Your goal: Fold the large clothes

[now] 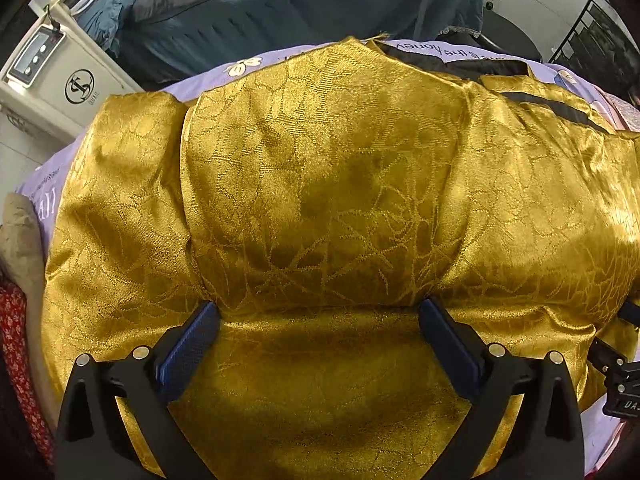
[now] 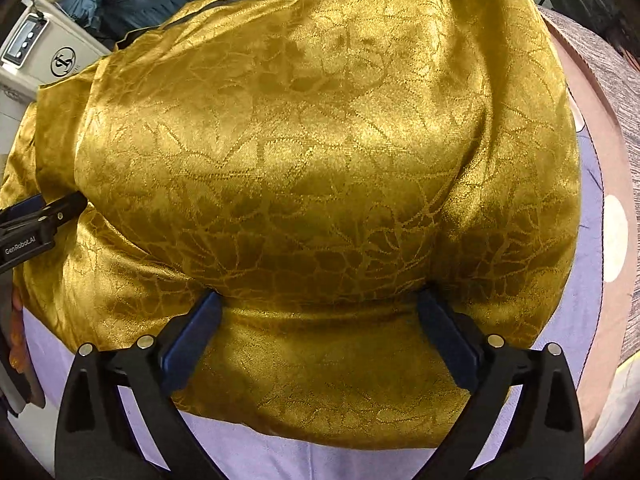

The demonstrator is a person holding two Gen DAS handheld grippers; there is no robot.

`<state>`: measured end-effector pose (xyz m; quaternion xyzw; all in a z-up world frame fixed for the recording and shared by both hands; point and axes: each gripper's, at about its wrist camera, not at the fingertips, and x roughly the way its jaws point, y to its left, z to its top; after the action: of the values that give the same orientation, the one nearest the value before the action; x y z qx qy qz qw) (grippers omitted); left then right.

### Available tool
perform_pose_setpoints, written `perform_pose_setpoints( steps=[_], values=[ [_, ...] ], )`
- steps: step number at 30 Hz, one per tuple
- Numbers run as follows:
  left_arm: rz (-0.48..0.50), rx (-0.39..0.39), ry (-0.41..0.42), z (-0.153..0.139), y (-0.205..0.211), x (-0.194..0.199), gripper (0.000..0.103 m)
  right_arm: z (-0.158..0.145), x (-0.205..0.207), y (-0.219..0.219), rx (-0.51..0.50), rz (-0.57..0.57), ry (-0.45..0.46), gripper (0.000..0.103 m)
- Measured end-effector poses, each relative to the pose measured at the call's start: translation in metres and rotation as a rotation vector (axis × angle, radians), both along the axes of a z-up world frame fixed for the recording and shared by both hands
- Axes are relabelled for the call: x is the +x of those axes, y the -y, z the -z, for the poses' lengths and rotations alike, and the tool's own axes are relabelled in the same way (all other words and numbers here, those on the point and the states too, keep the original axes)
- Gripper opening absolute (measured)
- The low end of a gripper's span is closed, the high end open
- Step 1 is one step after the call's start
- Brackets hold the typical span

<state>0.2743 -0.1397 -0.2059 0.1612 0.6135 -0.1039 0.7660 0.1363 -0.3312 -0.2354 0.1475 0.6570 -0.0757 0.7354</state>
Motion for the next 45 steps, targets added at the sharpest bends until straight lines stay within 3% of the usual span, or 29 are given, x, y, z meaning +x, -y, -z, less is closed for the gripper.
perform_pose_setpoints(
  steps=[11, 17, 22, 26, 29, 31, 38, 42, 45],
  values=[
    [0.014, 0.028, -0.033, 0.015, 0.007, 0.012, 0.099, 0.004, 0.002, -0.029, -0.067, 0.020, -0.011, 0.097],
    [0.018, 0.041, -0.053, 0.017, 0.015, 0.019, 0.099, 0.010, -0.004, -0.025, -0.060, 0.019, 0.014, 0.097],
    [0.023, -0.028, 0.009, -0.006, 0.013, 0.019, 0.097, 0.000, -0.021, -0.018, -0.024, 0.009, 0.082, 0.097],
    [-0.005, -0.147, 0.117, -0.050, -0.016, 0.011, 0.097, -0.038, -0.052, -0.003, 0.015, 0.020, 0.267, 0.097],
    [-0.078, -0.271, 0.120, -0.072, -0.058, 0.010, 0.097, -0.056, -0.072, 0.016, 0.054, 0.050, 0.329, 0.097],
    [-0.135, -0.305, 0.118, -0.080, -0.090, 0.011, 0.097, -0.057, -0.080, 0.034, 0.100, 0.072, 0.332, 0.097],
    [-0.257, -0.326, 0.029, -0.064, -0.174, 0.018, 0.097, -0.037, -0.106, 0.093, 0.204, 0.249, 0.296, 0.097],
    [-0.238, -0.329, -0.031, -0.047, -0.186, 0.021, 0.097, -0.021, -0.116, 0.100, 0.271, 0.349, 0.263, 0.097],
    [-0.225, -0.316, -0.082, -0.023, -0.183, 0.030, 0.098, -0.022, -0.119, 0.096, 0.288, 0.349, 0.259, 0.097]
  ],
)
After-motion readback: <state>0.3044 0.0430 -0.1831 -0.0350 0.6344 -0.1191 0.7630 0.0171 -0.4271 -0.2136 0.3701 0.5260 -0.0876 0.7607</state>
